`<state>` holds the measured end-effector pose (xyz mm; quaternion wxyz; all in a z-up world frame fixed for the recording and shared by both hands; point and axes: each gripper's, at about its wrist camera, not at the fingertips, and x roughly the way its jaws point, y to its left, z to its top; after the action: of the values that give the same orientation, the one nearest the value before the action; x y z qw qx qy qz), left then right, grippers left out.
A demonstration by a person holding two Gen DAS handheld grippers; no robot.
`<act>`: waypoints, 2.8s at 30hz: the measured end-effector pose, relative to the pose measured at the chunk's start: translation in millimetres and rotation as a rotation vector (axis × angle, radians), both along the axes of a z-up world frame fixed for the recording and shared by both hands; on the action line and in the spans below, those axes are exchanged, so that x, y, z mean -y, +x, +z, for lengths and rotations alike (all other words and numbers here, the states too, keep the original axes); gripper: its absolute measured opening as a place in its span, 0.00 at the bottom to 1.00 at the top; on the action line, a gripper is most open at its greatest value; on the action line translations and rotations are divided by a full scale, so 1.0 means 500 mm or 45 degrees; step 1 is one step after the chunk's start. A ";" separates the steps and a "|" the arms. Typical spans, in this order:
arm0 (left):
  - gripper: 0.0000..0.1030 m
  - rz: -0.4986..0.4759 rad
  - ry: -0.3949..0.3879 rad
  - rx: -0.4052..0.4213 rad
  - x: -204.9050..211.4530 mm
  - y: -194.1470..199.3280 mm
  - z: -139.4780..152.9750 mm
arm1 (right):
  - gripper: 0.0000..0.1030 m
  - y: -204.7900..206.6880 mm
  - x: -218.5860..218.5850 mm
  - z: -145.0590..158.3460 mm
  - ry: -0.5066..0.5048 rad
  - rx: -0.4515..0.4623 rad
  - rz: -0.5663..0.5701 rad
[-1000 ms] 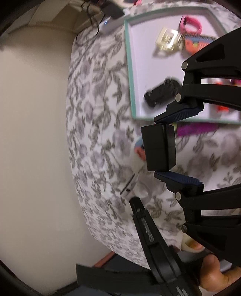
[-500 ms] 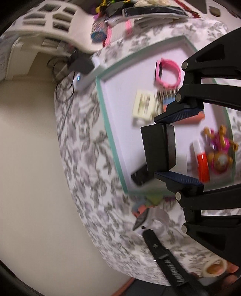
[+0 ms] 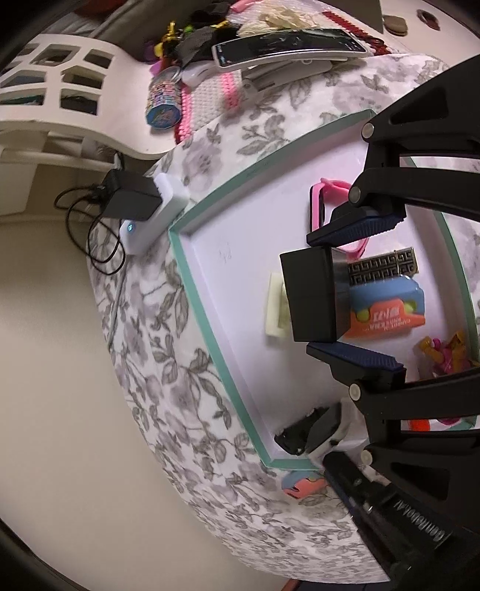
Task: Organize rigid objects
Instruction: 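Carry the black charger and white earbud case into the tray and release both, then move both tools back over the folding knife toy and purple lighter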
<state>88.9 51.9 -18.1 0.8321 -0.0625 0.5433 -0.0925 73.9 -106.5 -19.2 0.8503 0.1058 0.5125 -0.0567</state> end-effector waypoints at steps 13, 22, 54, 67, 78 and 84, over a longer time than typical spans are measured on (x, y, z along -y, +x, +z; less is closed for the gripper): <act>0.15 -0.032 0.059 -0.071 0.034 0.000 -0.048 | 0.52 0.006 0.005 -0.003 0.023 -0.009 -0.001; 0.30 -0.018 0.049 -0.059 0.025 0.000 -0.025 | 0.55 0.001 0.005 0.033 0.001 0.046 -0.010; 0.87 0.393 0.036 -0.037 -0.208 -0.015 0.020 | 0.83 0.002 -0.082 0.043 0.037 0.089 0.123; 1.00 0.532 0.065 -0.008 -0.311 -0.071 0.024 | 0.83 -0.019 -0.197 0.026 0.002 0.085 0.334; 1.00 0.632 0.016 0.052 -0.396 -0.110 0.034 | 0.83 -0.033 -0.247 0.012 -0.013 0.070 0.394; 1.00 0.639 -0.001 0.065 -0.404 -0.103 0.017 | 0.83 -0.025 -0.253 -0.004 -0.014 0.031 0.397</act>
<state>37.3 253.9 -9.5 0.8425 -0.1935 0.4893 0.1153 61.3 20.1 -21.2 0.8554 0.0210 0.5121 0.0743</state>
